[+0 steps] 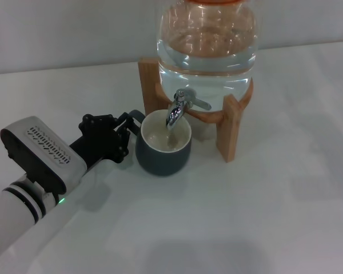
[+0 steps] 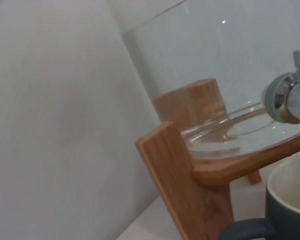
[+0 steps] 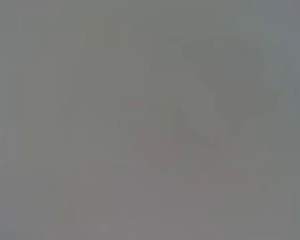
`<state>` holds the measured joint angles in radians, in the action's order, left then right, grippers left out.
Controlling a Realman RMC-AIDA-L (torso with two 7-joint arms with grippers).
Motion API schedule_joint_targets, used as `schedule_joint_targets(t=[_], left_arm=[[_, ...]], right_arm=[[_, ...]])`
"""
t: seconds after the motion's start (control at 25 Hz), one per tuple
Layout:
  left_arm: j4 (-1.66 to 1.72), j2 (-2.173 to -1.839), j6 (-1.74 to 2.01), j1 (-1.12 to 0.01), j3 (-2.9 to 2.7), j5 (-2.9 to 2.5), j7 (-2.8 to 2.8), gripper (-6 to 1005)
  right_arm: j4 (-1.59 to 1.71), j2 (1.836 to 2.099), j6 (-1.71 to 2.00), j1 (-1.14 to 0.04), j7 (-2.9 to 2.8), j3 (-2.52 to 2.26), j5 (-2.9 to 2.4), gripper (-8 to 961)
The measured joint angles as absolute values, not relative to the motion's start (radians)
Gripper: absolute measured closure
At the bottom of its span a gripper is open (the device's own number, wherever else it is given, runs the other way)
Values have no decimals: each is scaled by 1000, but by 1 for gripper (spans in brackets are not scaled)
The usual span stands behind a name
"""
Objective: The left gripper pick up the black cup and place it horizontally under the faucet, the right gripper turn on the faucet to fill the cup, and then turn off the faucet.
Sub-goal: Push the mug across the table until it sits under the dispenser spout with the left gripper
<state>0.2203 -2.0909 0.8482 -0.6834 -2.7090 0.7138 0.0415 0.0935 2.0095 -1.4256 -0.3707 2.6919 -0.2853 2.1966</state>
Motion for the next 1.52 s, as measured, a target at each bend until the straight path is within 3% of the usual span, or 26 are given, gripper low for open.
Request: schedule_joint_targets(t=[1.0,1.08,1.52], left_arm=[[229,-2091,841,-672,-2707,694,51,941],[229,-2091,841,-672,-2706,694,51,784],[229,-2091,845,-666,-2705,696,46,625]], right_arm=[[94,2009,-1431,-370,2692,-285,2197,98],[94,2009,-1431,-370,2692,-285,2197,98],[94,2010,-1431,-370,2692,-285,2197,98]])
